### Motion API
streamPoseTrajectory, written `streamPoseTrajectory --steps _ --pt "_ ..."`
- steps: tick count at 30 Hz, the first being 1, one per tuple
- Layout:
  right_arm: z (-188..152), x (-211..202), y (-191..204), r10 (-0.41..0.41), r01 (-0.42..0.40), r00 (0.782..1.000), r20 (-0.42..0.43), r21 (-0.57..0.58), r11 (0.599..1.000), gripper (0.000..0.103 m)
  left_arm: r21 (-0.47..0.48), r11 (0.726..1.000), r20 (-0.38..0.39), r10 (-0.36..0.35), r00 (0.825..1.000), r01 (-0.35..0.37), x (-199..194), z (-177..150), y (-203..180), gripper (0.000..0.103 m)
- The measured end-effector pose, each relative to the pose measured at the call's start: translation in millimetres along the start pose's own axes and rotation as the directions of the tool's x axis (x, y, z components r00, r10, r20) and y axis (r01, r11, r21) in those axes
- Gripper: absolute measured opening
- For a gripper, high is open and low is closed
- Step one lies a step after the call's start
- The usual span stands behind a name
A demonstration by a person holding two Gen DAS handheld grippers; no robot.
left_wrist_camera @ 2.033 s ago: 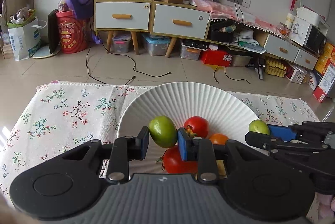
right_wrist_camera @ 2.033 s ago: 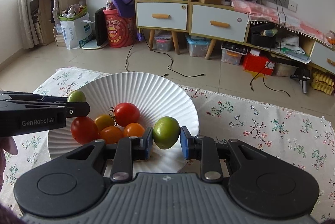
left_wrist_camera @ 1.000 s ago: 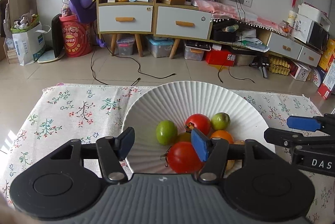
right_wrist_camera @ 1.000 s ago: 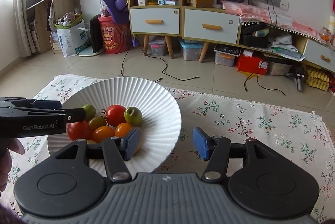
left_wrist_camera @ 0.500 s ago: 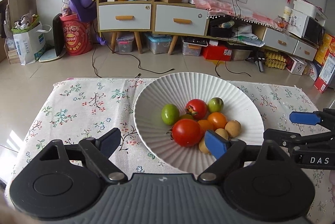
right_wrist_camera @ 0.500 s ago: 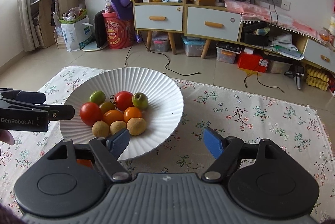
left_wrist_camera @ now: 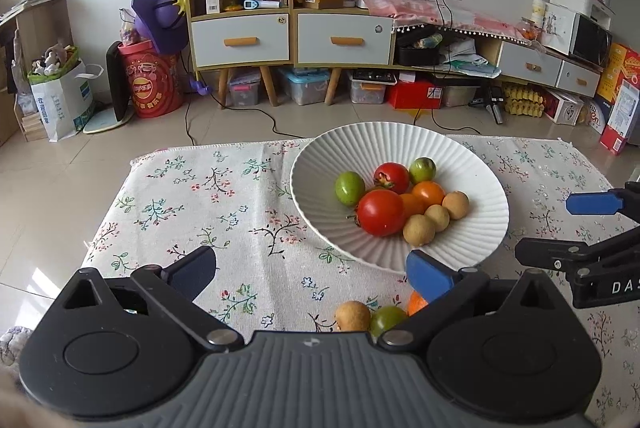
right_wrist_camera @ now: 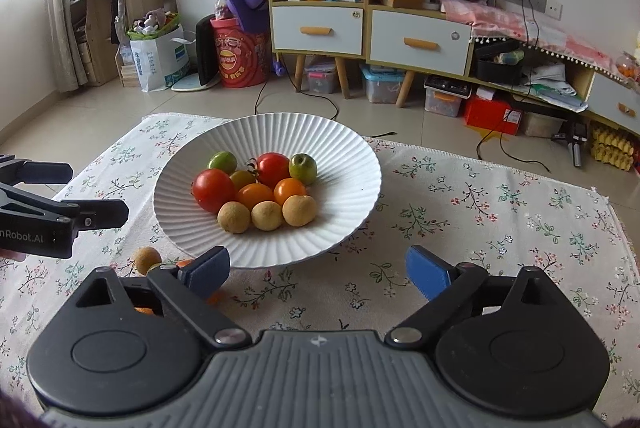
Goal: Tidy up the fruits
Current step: 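Withdraw both open grippers from the bowl toward the mandarins, then grasp a mandarin with the left gripper while the right gripper grasps another mandarin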
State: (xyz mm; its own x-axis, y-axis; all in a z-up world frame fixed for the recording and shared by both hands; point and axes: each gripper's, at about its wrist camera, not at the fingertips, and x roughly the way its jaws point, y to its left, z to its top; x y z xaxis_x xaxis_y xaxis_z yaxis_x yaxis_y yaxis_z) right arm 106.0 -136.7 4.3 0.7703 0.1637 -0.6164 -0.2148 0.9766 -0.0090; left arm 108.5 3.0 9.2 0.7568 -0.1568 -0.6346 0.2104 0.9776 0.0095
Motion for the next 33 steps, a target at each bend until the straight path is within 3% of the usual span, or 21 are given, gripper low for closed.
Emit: streamPoseTrajectory --steps 14,21,33 --pt "-11.3 13.3 29.9 0.034 -0.036 0.998 -0.049 -0.045 0.998 0.098 0.098 0.995 -0.087 -0.019 0.996 0.027 10.6 -38.2 8.6 0.096" --pt "-10.4 18.9 34.9 0.065 -0.065 0.996 -0.064 0.001 0.998 0.097 0.072 0.995 -0.135 -0.065 0.989 0.075 16.4 -43.6 8.5 0.096" --pt "-10.0 33.8 34.5 0.159 -0.143 0.979 -0.126 0.125 0.982 0.071 0.074 0.992 -0.152 -0.091 0.984 0.103 13.4 -44.5 4.3 0.096"
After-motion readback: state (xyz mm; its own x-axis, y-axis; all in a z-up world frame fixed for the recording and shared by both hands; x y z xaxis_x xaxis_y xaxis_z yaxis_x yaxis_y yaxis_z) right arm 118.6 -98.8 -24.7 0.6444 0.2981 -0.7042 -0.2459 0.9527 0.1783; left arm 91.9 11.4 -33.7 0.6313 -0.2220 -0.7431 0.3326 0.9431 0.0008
